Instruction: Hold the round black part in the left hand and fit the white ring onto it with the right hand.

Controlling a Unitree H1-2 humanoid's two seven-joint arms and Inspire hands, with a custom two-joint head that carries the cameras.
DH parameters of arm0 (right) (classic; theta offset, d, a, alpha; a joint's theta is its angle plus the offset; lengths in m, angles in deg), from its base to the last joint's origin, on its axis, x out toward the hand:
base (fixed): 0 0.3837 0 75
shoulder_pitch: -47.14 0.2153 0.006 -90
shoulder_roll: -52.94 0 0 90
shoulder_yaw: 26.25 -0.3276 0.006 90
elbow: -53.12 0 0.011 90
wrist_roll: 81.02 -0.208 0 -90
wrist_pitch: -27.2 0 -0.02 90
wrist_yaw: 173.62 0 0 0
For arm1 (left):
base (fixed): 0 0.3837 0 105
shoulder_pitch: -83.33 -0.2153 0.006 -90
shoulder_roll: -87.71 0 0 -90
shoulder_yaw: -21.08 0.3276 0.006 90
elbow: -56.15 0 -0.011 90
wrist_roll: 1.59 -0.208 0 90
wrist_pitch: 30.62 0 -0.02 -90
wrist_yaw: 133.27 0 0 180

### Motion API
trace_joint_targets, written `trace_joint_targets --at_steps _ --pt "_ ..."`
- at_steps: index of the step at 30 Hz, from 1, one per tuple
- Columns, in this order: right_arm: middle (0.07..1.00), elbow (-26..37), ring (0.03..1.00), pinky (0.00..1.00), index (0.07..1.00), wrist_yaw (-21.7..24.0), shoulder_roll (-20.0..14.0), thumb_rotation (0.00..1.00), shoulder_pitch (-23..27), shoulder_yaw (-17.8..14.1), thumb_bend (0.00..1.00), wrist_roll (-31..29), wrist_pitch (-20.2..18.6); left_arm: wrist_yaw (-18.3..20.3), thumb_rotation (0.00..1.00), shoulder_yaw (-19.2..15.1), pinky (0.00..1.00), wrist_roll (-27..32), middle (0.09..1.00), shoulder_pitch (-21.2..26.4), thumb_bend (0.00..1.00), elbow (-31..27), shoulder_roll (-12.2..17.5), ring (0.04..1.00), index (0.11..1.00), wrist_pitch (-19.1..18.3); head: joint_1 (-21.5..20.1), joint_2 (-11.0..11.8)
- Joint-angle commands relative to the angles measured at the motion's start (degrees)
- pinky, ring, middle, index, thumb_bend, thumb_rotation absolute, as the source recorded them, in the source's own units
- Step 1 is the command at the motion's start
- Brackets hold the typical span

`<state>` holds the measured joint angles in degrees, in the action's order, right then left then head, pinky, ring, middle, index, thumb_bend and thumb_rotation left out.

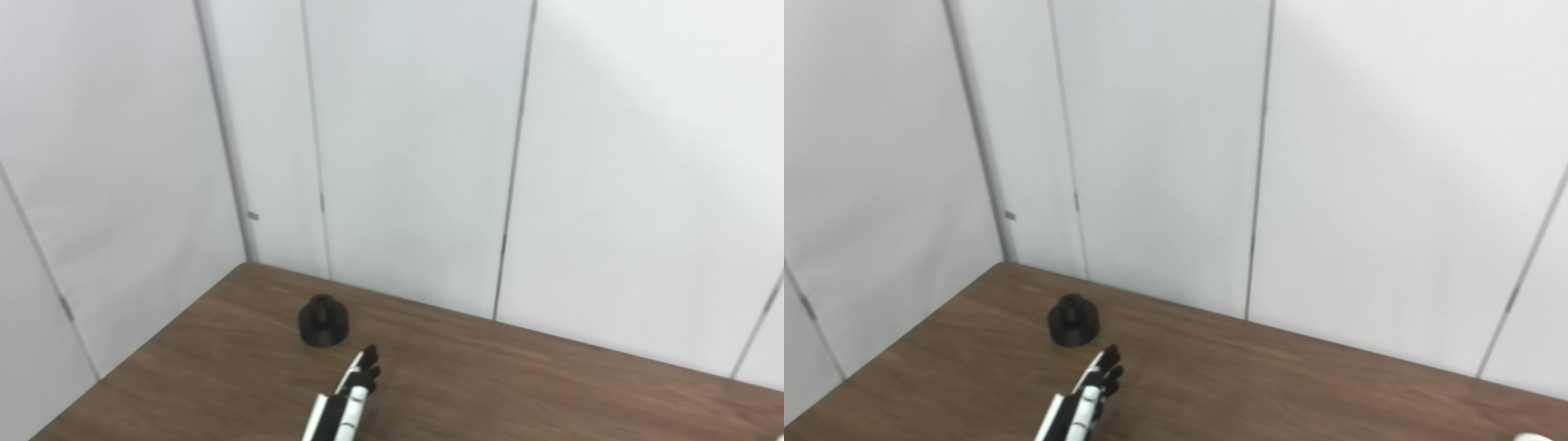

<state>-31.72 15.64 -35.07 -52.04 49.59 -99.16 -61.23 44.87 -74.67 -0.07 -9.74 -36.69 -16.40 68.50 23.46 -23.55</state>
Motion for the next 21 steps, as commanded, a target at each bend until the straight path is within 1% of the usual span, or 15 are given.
trace_joint_targets --at_steps 1,4,7,10,11,13,16,18,20,21 --pt "0.891 1.1 0.898 0.73 0.907 0.7 -1.3 1.0 1.0 -0.8 0.6 -1.2 1.3 -0.6 0.98 1.1 0.96 -0.6 0.974 -0.3 0.57 0.9 -1.8 0.959 0.961 0.0 0.1 -0.2" --pt "0.891 1.0 0.908 0.72 0.906 0.9 -1.6 1.0 1.1 -1.0 0.6 -1.5 1.2 -1.1 0.97 1.3 0.97 -0.8 0.968 -0.1 0.58 0.5 -2.4 0.96 0.957 -0.8 1.1 -0.8" --pt "0.896 1.6 0.92 0.72 0.906 0.2 -1.6 1.0 0.9 -1.1 0.62 -1.1 0.2 -1.2 0.99 1.4 0.97 -1.1 0.953 0.3 0.54 0.6 -2.6 0.953 0.949 -0.4 1.5 -1.3" --pt "0.898 2.6 0.924 0.72 0.901 -0.3 -1.4 1.0 0.8 -1.2 0.63 -0.7 -0.9 -1.0 1.0 1.5 0.98 -1.1 0.959 0.4 0.53 0.5 -2.5 0.958 0.955 -0.2 1.5 -1.5" --pt "0.899 2.7 0.925 0.73 0.9 -0.3 -1.4 1.0 0.8 -1.2 0.63 -0.7 -0.9 -0.9 1.0 1.5 0.98 -1.1 0.962 0.4 0.53 0.3 -2.5 0.961 0.958 -0.4 1.7 -1.9" --pt "0.897 2.8 0.924 0.73 0.9 -0.1 -1.4 1.0 0.8 -1.3 0.63 -1.1 -1.0 -1.0 1.0 1.5 0.98 -1.1 0.967 0.5 0.53 0.0 -2.4 0.967 0.964 -0.8 1.6 -3.3" --pt "0.886 3.3 0.913 0.71 0.892 0.0 -1.4 1.0 0.9 -1.5 0.63 -1.7 -1.6 -1.4 1.0 1.4 0.96 -1.5 0.958 0.6 0.55 -0.7 -2.5 0.952 0.954 -1.6 0.8 -5.2" --pt "0.888 4.1 0.913 0.7 0.893 -0.3 -1.3 1.0 0.8 -1.4 0.63 -1.5 -2.4 -1.1 1.0 1.3 0.97 -1.2 0.962 0.7 0.55 -1.1 -2.1 0.955 0.957 -2.1 0.6 -6.7" --pt "0.888 4.5 0.912 0.69 0.894 -0.4 -1.1 1.0 0.8 -1.5 0.62 -1.4 -2.8 -0.9 0.99 1.2 0.96 -1.0 0.965 0.8 0.56 -1.6 -1.8 0.959 0.957 -2.6 0.4 -7.4" --pt "0.888 4.7 0.913 0.69 0.895 -0.4 -1.2 1.0 0.8 -1.5 0.62 -1.4 -2.9 -0.8 0.99 1.1 0.96 -0.9 0.967 0.8 0.56 -2.0 -1.7 0.961 0.957 -3.1 0.4 -8.4"
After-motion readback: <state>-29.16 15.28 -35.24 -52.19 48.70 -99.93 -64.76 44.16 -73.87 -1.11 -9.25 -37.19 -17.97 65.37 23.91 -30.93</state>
